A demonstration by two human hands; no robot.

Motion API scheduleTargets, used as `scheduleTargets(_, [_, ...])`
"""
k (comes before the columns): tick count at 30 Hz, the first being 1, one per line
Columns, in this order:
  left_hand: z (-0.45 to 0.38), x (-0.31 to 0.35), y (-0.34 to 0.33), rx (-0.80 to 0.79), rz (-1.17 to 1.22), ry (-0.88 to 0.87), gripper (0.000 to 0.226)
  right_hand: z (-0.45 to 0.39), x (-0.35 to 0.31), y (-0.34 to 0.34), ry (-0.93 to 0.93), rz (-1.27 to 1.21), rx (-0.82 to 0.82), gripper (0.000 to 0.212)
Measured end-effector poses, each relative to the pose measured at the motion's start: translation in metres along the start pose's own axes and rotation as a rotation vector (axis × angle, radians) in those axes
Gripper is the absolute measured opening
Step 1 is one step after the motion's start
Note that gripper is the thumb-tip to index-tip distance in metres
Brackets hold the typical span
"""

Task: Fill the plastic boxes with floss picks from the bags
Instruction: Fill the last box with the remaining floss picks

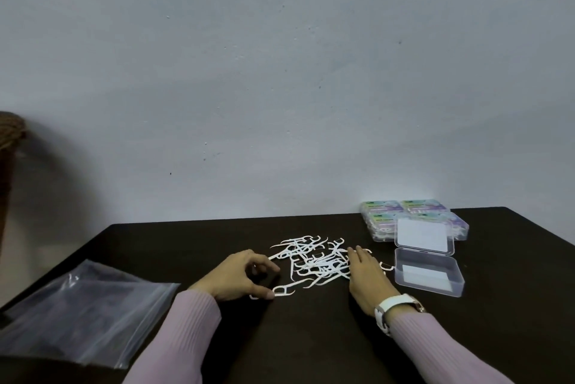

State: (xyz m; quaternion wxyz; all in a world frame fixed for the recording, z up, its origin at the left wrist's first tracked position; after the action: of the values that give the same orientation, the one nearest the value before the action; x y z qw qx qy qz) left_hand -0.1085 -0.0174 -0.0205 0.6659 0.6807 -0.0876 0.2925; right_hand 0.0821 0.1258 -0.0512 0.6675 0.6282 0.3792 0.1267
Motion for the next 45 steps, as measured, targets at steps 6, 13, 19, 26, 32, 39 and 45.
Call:
scheduleTargets(6, [-0.005,0.008,-0.011,0.085,0.225,-0.059,0.014,0.001,-0.003,-0.001,0.08,-0.111,0.04,0.059])
scheduleTargets(13, [-0.011,0.021,-0.029,0.18,0.259,-0.13,0.013,0.012,-0.01,0.009,0.23,-0.239,0.048,0.048])
scheduleTargets(19, [-0.011,0.024,-0.022,0.2,0.196,-0.102,0.027,0.015,0.01,0.025,0.045,0.011,0.042,0.053])
scheduleTargets(26, [-0.013,0.024,-0.024,0.14,0.246,-0.068,0.026,0.014,0.006,0.02,0.093,0.078,0.056,0.037])
scheduleTargets(32, [-0.016,0.032,-0.038,0.224,0.199,-0.155,0.03,0.015,0.007,0.024,0.138,-0.055,0.123,0.029])
scheduleTargets(39, [-0.02,0.036,-0.049,0.128,-0.086,-0.242,0.043,0.015,0.012,0.029,0.232,0.089,-0.095,0.043])
scheduleTargets(45, [-0.015,0.04,-0.038,0.278,-0.16,-0.247,0.031,0.021,0.004,0.035,0.274,0.116,-0.01,0.029])
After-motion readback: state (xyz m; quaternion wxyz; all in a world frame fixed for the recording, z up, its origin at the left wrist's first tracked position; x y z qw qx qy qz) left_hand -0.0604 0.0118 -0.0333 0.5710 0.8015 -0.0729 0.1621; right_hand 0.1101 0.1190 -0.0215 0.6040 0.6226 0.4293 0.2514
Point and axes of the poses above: each hand's wrist, its own z-axis away from the middle knuckle, its own y-axis out of the back of the hand, x = y × z, the point moved 2 cm from there along -z, towards the middle knuckle, and after that the axes turned 1 degree about -z, right-handed, at the moved point
